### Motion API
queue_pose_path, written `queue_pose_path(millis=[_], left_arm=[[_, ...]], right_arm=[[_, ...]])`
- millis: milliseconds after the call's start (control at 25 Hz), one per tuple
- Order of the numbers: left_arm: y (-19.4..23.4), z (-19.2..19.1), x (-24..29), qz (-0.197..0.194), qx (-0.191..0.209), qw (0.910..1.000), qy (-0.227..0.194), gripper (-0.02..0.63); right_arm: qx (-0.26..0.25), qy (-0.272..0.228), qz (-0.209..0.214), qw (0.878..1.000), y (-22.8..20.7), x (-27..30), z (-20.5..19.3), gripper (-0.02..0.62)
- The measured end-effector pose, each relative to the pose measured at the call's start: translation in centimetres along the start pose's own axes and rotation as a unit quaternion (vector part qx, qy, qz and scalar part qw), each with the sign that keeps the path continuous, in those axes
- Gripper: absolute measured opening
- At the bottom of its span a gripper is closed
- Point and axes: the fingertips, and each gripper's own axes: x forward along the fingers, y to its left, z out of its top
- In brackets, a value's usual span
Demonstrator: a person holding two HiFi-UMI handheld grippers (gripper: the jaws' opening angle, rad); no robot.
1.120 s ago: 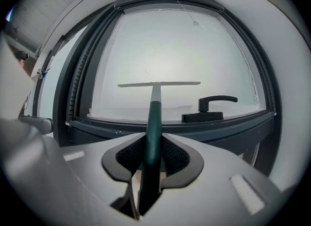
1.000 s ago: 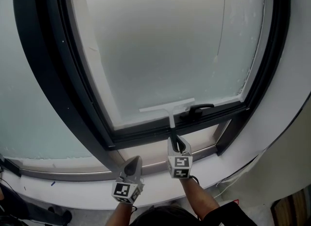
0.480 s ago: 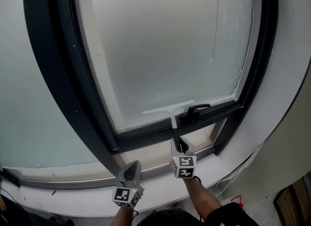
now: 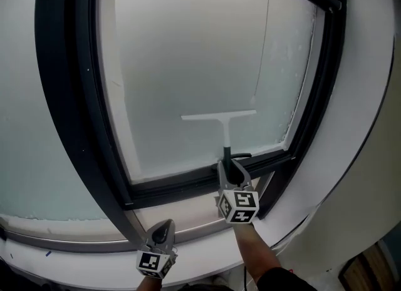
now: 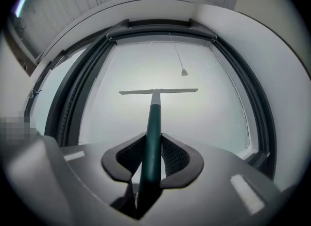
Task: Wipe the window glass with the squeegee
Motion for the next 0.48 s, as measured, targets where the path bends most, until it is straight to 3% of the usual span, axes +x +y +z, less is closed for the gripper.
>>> queue_pose_path(millis=[240, 480], left_arm=[[-2.9, 1.5, 5.0, 0.045, 0.007, 0.9987, -0.023, -0.002], [-6.0, 1.5, 7.5, 0.089, 0.015, 0.9953, -0.035, -0.002]], right_arm=[[-0.036, -0.093, 0.019, 0.995, -4.1, 4.6, 9.2, 0.095], [-0.002, -0.152, 0.050, 0.987, -5.7, 8.4, 16.7, 0.095]])
